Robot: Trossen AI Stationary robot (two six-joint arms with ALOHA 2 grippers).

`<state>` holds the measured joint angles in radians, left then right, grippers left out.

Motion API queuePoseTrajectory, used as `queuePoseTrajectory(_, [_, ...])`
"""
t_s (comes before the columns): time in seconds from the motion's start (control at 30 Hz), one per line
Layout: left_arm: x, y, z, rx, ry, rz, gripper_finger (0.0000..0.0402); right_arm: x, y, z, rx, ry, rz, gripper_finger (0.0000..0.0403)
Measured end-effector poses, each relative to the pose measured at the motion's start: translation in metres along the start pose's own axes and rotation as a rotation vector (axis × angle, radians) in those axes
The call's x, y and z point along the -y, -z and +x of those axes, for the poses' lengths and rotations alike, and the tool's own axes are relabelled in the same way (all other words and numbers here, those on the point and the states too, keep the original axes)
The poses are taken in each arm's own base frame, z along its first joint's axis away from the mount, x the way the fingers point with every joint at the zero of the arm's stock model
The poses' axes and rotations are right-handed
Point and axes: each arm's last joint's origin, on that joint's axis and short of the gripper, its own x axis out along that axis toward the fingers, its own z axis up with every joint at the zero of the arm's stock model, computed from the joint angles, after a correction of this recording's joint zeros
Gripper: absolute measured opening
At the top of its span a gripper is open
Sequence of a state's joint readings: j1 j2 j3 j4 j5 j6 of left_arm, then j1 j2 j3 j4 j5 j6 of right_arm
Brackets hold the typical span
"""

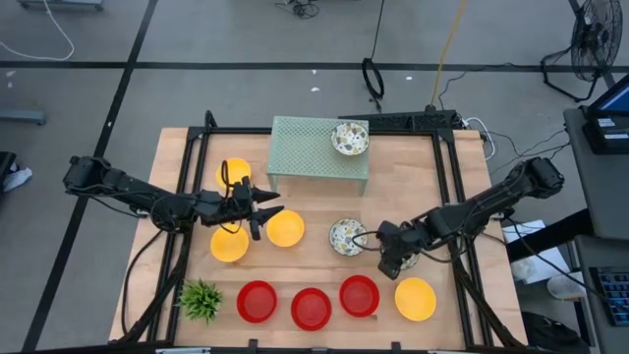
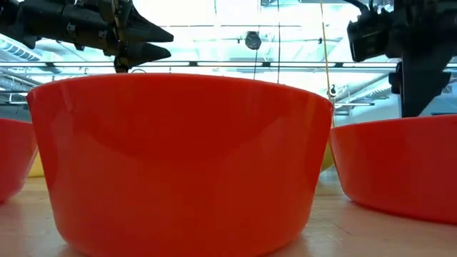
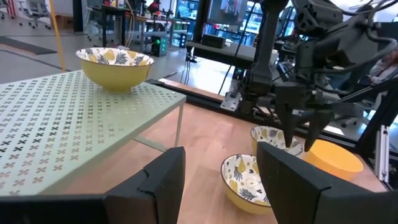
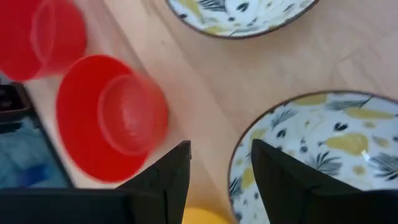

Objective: Pick & Place Mini bowls
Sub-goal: Stack the white patterned bowl on the white patterned bowl on the shelf

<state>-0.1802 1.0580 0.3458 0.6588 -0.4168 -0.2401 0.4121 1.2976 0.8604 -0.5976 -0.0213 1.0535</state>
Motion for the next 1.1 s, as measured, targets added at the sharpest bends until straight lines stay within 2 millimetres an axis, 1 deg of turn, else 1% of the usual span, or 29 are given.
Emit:
queuePoseTrajectory(0.2, [0.0, 0.001, 0.0, -0.006, -0.001, 0.003, 0.02, -0.003, 0.008, 0.015, -0.046, 0.049, -0.067, 0.0135])
queuePoseTrajectory(0.37, [0.0, 0.001, 0.0, -0.005, -0.002, 0.002, 0.02, -0.003, 0.012, 0.023, -0.049, 0.106, -0.1, 0.0133])
queuePoseTrajectory(0.63, [0.0, 0.001, 0.0, -0.005, -0.002, 0.002, 0.02, 0.001, 0.011, 0.022, -0.003, 0.174, -0.151, 0.0129])
queuePoseTrajectory(0.77, [0.0, 0.001, 0.0, -0.005, -0.002, 0.002, 0.02, 0.01, 0.013, 0.02, 0.016, 0.298, -0.203, 0.0125])
queuePoseTrajectory(0.93, [0.0, 0.001, 0.0, -0.005, -0.002, 0.002, 0.02, 0.021, 0.017, 0.016, -0.019, 0.424, -0.232, 0.0125])
queuePoseTrajectory(1.1, [0.0, 0.001, 0.0, -0.005, -0.002, 0.003, 0.02, 0.024, 0.018, 0.015, -0.058, 0.439, -0.202, 0.0125])
